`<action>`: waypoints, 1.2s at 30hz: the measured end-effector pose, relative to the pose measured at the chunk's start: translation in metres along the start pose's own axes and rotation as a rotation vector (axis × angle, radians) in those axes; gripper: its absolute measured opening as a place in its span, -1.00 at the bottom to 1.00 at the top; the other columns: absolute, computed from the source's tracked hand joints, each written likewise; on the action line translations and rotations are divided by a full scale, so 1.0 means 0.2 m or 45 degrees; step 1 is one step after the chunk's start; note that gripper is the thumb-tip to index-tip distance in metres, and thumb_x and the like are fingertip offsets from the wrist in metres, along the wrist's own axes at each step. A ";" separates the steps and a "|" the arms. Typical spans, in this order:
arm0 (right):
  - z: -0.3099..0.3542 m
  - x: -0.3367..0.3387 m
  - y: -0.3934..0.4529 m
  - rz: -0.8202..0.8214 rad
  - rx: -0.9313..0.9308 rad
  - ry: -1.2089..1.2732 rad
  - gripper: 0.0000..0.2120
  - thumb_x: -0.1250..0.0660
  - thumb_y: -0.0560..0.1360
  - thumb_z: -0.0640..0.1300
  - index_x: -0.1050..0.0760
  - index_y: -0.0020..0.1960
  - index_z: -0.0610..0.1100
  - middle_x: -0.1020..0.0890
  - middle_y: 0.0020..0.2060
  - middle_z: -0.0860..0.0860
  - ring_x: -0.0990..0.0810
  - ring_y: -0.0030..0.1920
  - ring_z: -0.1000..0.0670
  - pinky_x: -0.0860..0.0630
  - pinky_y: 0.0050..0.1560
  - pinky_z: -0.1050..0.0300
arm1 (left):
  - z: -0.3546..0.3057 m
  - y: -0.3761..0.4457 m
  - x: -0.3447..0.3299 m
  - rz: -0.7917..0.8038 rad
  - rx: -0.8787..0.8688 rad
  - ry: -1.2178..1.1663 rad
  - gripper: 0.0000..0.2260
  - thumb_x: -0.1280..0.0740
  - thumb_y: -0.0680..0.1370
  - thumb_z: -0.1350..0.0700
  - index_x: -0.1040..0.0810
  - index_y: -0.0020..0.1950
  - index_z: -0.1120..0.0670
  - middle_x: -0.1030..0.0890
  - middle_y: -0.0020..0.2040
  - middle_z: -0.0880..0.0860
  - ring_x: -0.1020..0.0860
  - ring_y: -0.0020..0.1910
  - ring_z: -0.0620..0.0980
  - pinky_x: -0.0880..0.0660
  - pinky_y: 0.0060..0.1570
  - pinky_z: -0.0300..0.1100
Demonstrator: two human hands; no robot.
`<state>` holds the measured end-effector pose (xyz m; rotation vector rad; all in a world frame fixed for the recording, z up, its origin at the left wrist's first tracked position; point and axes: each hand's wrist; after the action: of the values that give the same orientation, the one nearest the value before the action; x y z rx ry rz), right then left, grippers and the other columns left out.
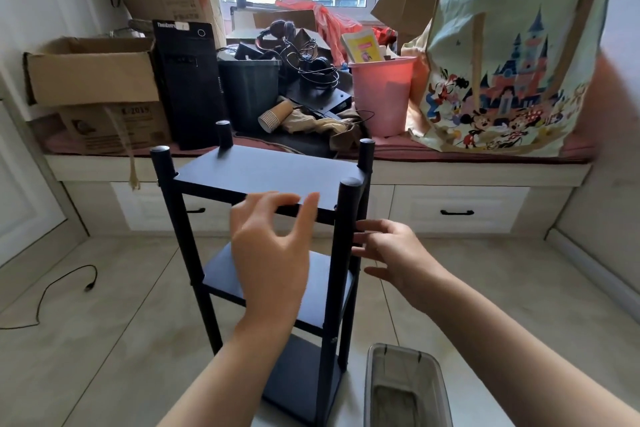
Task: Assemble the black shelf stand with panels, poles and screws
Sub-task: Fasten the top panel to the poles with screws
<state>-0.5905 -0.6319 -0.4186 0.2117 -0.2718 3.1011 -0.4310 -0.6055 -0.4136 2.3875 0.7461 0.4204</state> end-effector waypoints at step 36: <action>-0.06 -0.09 -0.15 -0.065 0.359 0.024 -0.94 -0.37 0.57 -0.07 -0.52 0.01 -0.04 -0.68 -0.09 0.02 -0.68 -0.02 0.09 -0.67 -0.04 -0.04 | 0.05 0.01 -0.16 0.482 0.991 -1.161 -0.87 -0.34 0.61 0.11 -0.54 -0.04 0.18 -0.65 -0.18 0.10 -0.67 -0.12 0.06 -0.56 0.01 -0.08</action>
<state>-0.5727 -0.5997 -0.4280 0.1896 0.1701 3.0769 -0.4502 -0.6306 -0.4245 2.9818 -0.0049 -0.9533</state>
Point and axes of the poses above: each hand's wrist, its own y-axis towards the middle knuckle, its own x-axis out of the back of the hand, z = x × y
